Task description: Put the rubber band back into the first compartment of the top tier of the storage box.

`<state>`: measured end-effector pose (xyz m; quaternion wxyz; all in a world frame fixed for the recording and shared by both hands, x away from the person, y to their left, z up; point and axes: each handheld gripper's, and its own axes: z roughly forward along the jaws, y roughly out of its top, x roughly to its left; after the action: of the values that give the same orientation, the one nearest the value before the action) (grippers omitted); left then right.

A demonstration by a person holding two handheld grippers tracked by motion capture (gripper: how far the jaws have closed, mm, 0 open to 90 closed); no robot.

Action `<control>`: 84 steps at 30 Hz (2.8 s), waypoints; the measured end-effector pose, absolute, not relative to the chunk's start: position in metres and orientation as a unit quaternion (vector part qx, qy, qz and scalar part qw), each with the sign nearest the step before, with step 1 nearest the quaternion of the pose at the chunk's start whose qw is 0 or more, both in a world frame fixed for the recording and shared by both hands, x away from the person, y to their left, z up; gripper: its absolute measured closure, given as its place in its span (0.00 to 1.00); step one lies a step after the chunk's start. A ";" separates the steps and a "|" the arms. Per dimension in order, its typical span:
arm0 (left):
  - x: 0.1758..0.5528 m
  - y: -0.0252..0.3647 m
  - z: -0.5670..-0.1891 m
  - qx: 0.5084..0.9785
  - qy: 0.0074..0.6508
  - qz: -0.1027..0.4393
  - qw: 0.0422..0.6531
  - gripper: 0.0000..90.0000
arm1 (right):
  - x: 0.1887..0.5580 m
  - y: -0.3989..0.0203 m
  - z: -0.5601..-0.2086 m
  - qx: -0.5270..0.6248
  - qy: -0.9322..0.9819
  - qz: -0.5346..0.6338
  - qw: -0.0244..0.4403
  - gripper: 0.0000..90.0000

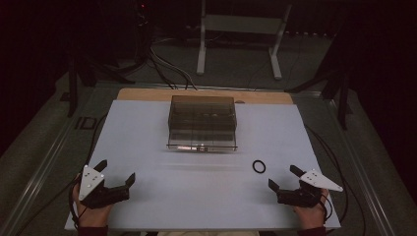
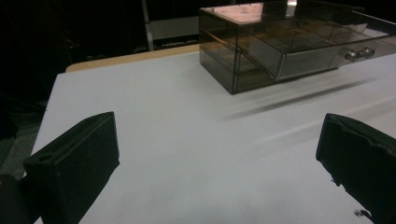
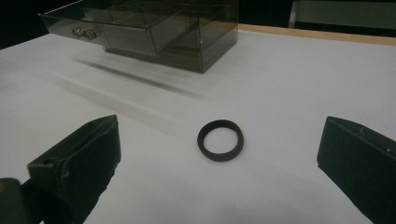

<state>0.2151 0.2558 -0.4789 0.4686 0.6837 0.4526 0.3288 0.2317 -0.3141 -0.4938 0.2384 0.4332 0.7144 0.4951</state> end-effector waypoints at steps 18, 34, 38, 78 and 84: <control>0.216 0.251 -0.480 0.685 0.456 0.338 0.457 0.00 | 0.231 -0.316 -0.490 0.448 0.708 0.484 0.253 0.00; 0.217 0.251 -0.481 0.676 0.461 0.347 0.457 0.00 | 0.240 -0.311 -0.478 0.449 0.724 0.461 0.250 0.00; 0.217 0.251 -0.482 0.676 0.461 0.348 0.457 0.00 | 0.246 -0.309 -0.476 0.451 0.728 0.456 0.242 0.00; 0.218 0.248 -0.487 0.681 0.459 0.350 0.451 0.00 | 0.308 -0.287 -0.491 0.487 0.772 0.355 0.200 0.29; 0.218 0.248 -0.487 0.682 0.459 0.349 0.450 0.00 | 0.310 -0.284 -0.495 0.478 0.787 0.344 0.185 0.51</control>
<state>0.2180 0.2478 -0.4868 0.4498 0.6822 0.4587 0.3492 0.3100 -0.2845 -0.4952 0.1849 0.4780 0.7869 0.3437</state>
